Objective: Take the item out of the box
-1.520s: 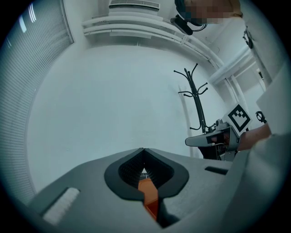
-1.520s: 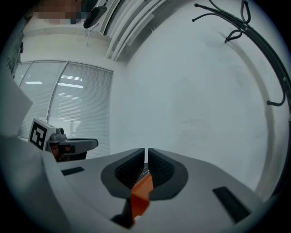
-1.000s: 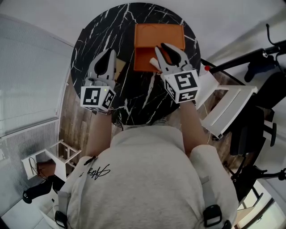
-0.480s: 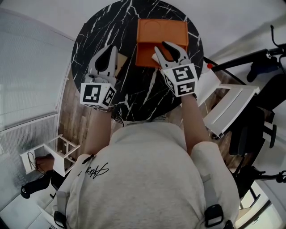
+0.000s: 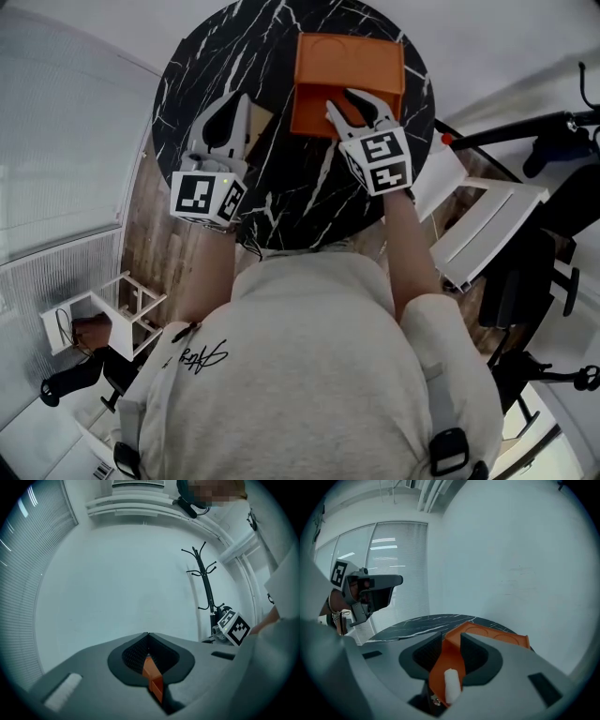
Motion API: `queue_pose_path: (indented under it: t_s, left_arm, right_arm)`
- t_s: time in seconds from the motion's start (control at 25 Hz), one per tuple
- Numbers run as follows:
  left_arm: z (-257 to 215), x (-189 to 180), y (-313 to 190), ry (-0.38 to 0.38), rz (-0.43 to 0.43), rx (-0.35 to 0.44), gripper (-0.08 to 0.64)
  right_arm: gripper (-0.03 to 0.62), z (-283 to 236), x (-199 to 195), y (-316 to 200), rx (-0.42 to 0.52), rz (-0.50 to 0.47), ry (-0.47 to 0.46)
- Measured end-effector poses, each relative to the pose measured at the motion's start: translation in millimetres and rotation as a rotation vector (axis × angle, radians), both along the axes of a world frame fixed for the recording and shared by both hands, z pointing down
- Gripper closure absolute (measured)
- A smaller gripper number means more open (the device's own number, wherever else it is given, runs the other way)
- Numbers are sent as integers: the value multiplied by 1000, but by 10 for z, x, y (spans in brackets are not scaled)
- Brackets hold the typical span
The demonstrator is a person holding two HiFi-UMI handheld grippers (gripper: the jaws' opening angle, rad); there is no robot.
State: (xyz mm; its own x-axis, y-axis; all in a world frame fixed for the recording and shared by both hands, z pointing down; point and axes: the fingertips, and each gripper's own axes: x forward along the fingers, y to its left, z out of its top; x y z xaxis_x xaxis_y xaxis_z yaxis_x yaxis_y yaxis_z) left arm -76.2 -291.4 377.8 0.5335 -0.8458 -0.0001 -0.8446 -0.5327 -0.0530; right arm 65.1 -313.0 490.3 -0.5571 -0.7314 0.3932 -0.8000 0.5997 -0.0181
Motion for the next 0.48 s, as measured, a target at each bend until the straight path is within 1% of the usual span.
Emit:
queue_pose_path:
  t_s: [0.2, 0.48]
  left_arm:
    - [42, -60, -3, 0, -17, -8, 557]
    - [94, -101, -28, -5, -26, -15, 557]
  right_arm:
    - [491, 167, -9, -16, -52, -11, 10]
    - [489, 462, 20, -47, -120, -23, 55]
